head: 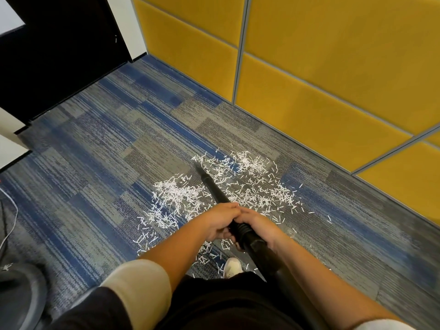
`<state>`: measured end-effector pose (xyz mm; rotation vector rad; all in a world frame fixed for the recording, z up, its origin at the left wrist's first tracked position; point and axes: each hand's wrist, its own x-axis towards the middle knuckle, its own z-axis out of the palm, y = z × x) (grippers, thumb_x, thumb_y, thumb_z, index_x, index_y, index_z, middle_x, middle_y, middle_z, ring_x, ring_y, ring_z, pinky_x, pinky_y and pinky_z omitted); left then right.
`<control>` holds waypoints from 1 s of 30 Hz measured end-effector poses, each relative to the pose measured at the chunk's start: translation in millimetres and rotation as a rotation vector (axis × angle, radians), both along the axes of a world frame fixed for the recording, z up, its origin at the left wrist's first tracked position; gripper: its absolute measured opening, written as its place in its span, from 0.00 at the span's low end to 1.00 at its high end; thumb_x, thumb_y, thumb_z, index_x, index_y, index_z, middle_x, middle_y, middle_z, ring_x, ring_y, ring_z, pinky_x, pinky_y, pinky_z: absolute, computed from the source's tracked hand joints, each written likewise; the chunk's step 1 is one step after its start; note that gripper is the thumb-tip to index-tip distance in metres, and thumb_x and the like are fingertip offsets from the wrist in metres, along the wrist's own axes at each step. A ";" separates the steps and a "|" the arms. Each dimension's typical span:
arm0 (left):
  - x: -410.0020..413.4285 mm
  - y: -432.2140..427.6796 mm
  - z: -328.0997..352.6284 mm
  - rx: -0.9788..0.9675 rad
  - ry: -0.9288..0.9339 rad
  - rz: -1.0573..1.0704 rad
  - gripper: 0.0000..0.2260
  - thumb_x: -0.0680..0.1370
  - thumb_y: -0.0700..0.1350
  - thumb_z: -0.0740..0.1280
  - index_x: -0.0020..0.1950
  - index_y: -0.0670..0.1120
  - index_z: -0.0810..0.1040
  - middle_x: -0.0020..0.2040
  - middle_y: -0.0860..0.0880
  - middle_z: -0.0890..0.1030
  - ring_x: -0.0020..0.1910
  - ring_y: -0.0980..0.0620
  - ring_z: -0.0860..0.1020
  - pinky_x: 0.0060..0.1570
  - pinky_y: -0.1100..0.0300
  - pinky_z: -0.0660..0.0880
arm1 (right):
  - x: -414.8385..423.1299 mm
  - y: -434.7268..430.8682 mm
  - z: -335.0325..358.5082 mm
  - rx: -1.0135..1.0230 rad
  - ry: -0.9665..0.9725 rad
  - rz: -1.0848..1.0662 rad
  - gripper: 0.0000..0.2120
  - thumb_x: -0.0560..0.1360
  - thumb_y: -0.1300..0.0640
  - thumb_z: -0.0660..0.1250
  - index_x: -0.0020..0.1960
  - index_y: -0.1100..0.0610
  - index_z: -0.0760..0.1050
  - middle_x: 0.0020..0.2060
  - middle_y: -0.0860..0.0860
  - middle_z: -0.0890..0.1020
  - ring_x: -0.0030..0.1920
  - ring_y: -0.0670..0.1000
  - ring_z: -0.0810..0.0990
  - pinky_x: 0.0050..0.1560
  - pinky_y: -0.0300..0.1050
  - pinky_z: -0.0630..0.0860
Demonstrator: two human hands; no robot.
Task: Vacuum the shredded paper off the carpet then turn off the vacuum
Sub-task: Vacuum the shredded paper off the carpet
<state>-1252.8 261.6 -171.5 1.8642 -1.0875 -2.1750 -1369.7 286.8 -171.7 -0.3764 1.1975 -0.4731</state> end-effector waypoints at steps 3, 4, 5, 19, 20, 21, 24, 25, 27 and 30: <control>-1.8 -0.7 -2.8 -0.003 -0.002 0.017 0.11 0.81 0.45 0.57 0.56 0.53 0.78 0.42 0.45 0.77 0.26 0.56 0.71 0.23 0.69 0.69 | -2.1 -1.5 -1.5 -0.010 0.016 0.017 0.18 0.76 0.67 0.59 0.65 0.57 0.68 0.34 0.63 0.76 0.26 0.55 0.75 0.22 0.43 0.75; -2.4 -1.1 -3.2 -0.005 -0.004 0.022 0.11 0.81 0.45 0.57 0.56 0.53 0.78 0.42 0.45 0.77 0.26 0.56 0.71 0.23 0.69 0.69 | -2.7 -2.0 -0.9 -0.014 0.018 0.017 0.18 0.76 0.67 0.59 0.64 0.57 0.68 0.34 0.63 0.76 0.26 0.55 0.75 0.22 0.43 0.75; -3.1 -1.6 -3.3 -0.009 -0.011 0.027 0.11 0.81 0.45 0.57 0.56 0.53 0.78 0.43 0.45 0.77 0.26 0.56 0.71 0.23 0.69 0.69 | -3.4 -2.7 0.3 -0.018 0.021 0.019 0.17 0.76 0.67 0.60 0.64 0.57 0.68 0.35 0.63 0.76 0.26 0.55 0.75 0.21 0.42 0.75; -23.3 -5.4 -7.4 -0.169 -0.049 0.106 0.11 0.79 0.45 0.61 0.53 0.44 0.81 0.37 0.47 0.75 0.25 0.55 0.68 0.19 0.68 0.63 | -18.3 -12.3 0.0 -0.020 0.015 0.019 0.10 0.75 0.69 0.58 0.53 0.60 0.71 0.35 0.65 0.75 0.26 0.57 0.74 0.21 0.42 0.74; -23.1 -8.2 -7.2 -0.166 -0.045 0.123 0.10 0.78 0.44 0.61 0.53 0.44 0.81 0.36 0.47 0.75 0.25 0.55 0.68 0.19 0.68 0.63 | -18.6 -14.8 -0.6 -0.020 0.010 0.021 0.09 0.75 0.69 0.58 0.52 0.59 0.71 0.35 0.65 0.75 0.26 0.57 0.74 0.21 0.42 0.74; -22.1 -11.2 -7.5 -0.155 -0.040 0.141 0.10 0.78 0.44 0.62 0.53 0.44 0.81 0.35 0.48 0.75 0.26 0.55 0.69 0.19 0.68 0.64 | -18.8 -17.4 -0.9 -0.023 0.005 0.022 0.09 0.75 0.69 0.58 0.51 0.59 0.71 0.34 0.64 0.75 0.27 0.57 0.75 0.21 0.43 0.74; -22.0 -19.6 -10.6 -0.126 -0.034 0.160 0.09 0.78 0.45 0.63 0.52 0.46 0.81 0.36 0.48 0.76 0.27 0.55 0.71 0.22 0.67 0.66 | -19.7 -26.2 -0.5 -0.032 0.008 0.024 0.09 0.75 0.69 0.59 0.49 0.57 0.72 0.32 0.63 0.76 0.27 0.57 0.75 0.22 0.43 0.75; -22.9 -21.0 -13.2 -0.118 -0.030 0.162 0.09 0.78 0.45 0.62 0.52 0.47 0.82 0.35 0.48 0.77 0.26 0.55 0.70 0.21 0.66 0.66 | -20.9 -28.4 -1.1 -0.035 0.020 0.027 0.09 0.74 0.69 0.60 0.49 0.57 0.73 0.32 0.62 0.77 0.27 0.57 0.75 0.21 0.42 0.74; -26.4 -22.8 -17.7 -0.101 -0.008 0.169 0.09 0.78 0.45 0.62 0.51 0.49 0.82 0.34 0.47 0.77 0.24 0.55 0.69 0.22 0.65 0.65 | -24.2 -31.4 -2.0 -0.041 0.034 0.032 0.11 0.74 0.69 0.60 0.51 0.57 0.74 0.32 0.61 0.77 0.25 0.55 0.76 0.21 0.41 0.74; -34.3 -24.4 -19.5 -0.111 0.013 0.147 0.10 0.78 0.43 0.61 0.53 0.48 0.81 0.34 0.47 0.76 0.22 0.55 0.68 0.21 0.64 0.63 | -30.9 -32.2 -3.7 -0.031 0.015 0.015 0.13 0.75 0.69 0.59 0.55 0.57 0.73 0.32 0.62 0.76 0.24 0.54 0.76 0.21 0.41 0.74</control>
